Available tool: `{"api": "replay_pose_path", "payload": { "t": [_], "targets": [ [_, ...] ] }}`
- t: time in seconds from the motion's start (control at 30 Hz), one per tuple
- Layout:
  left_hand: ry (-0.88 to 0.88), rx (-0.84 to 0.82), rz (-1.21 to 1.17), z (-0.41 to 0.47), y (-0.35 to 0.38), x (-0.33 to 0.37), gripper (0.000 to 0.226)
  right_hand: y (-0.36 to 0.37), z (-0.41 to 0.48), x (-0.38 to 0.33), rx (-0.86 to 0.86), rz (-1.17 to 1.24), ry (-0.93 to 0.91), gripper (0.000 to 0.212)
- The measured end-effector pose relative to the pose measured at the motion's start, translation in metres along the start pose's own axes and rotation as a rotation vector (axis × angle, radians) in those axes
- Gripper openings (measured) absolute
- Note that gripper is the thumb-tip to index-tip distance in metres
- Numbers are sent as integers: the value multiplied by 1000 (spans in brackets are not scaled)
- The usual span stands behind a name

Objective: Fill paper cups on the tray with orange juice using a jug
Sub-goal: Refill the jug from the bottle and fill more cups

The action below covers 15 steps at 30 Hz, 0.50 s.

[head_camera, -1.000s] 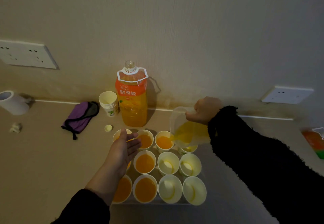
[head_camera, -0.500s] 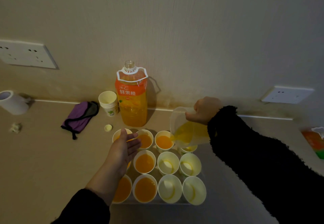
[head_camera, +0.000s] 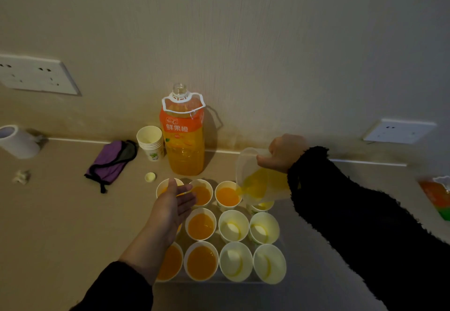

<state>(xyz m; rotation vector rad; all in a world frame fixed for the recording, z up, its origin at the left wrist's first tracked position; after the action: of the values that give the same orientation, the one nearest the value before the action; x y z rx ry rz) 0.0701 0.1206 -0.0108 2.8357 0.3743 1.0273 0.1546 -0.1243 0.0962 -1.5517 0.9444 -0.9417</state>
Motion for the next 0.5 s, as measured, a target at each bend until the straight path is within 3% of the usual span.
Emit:
{"api": "replay_pose_path", "payload": {
  "t": [0.17,0.5],
  "targets": [
    [5,-7,18,0,5,0,51,-3,-7,5,-11,65,24,62],
    [-8,-56,49,-6,20,-7,50,-29,-30,12,134,161,86,53]
  ]
}}
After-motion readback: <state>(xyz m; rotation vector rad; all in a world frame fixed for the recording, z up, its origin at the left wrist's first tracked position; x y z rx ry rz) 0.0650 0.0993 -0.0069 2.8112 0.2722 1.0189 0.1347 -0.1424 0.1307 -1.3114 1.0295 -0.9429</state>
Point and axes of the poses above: each hand's wrist, its own z-axis towards the middle knuckle, its own y-axis out of the palm, x = y × z, the point moved 8 cm from there along z, towards the middle knuckle, and after that the axes turned 13 degrees about -y, right-handed, at the moved point
